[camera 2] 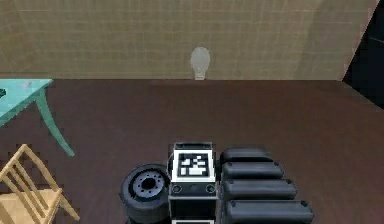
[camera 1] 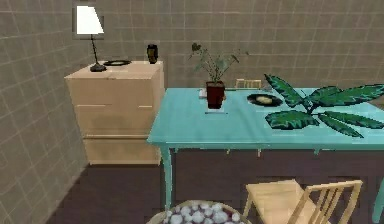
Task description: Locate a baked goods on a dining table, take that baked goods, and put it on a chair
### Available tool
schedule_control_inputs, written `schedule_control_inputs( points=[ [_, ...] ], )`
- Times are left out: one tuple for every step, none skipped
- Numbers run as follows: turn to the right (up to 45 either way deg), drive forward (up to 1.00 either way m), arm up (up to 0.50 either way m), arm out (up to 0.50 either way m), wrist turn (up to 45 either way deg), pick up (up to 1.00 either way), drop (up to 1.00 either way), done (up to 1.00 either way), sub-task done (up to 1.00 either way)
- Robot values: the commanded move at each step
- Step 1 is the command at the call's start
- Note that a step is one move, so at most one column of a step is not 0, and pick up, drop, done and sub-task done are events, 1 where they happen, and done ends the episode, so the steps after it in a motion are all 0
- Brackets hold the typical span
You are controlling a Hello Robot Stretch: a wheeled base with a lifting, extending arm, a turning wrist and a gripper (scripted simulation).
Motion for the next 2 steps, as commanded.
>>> schedule_control_inputs(
  points=[
    [0.0,0.45,0.00,0.00,0.0,0.00,0.00,0.00,0.00],
    [-33.0,0.00,0.00,0.00,0.0,0.00,0.00,0.00,0.00]
  ],
)
